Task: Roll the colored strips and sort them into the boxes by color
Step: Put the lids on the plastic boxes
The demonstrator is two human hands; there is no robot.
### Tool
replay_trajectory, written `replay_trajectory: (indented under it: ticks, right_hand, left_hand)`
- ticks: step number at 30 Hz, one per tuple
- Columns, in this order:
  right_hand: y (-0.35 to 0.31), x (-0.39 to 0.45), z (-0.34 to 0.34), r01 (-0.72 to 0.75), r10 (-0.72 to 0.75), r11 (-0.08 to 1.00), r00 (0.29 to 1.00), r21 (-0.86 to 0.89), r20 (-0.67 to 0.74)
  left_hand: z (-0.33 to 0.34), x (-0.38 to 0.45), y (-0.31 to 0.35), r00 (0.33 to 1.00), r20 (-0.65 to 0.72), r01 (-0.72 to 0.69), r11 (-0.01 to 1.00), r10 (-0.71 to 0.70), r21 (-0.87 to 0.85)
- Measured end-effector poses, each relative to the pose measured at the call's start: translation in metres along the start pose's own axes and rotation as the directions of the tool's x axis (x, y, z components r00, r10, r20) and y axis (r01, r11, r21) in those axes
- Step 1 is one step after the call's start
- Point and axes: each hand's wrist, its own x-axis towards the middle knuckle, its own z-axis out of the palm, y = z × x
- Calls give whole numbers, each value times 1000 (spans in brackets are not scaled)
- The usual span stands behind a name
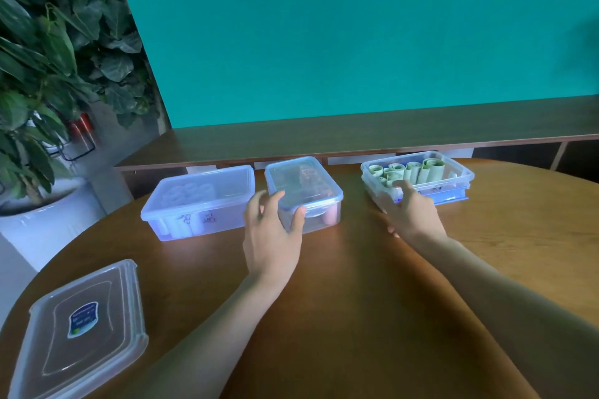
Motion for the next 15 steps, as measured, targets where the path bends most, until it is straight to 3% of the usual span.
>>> replay_trajectory:
  ticks: [7, 15]
  right_hand:
    - [9, -7, -16, 90, -90, 996, 996, -19, -12]
    - [11, -52, -47, 116, -115, 993, 990, -2, 82]
  left_hand:
    - [-19, -7, 20, 991, 15, -134, 989, 135, -65]
    - [-40, -33, 53, 972, 58, -220, 970, 227, -106]
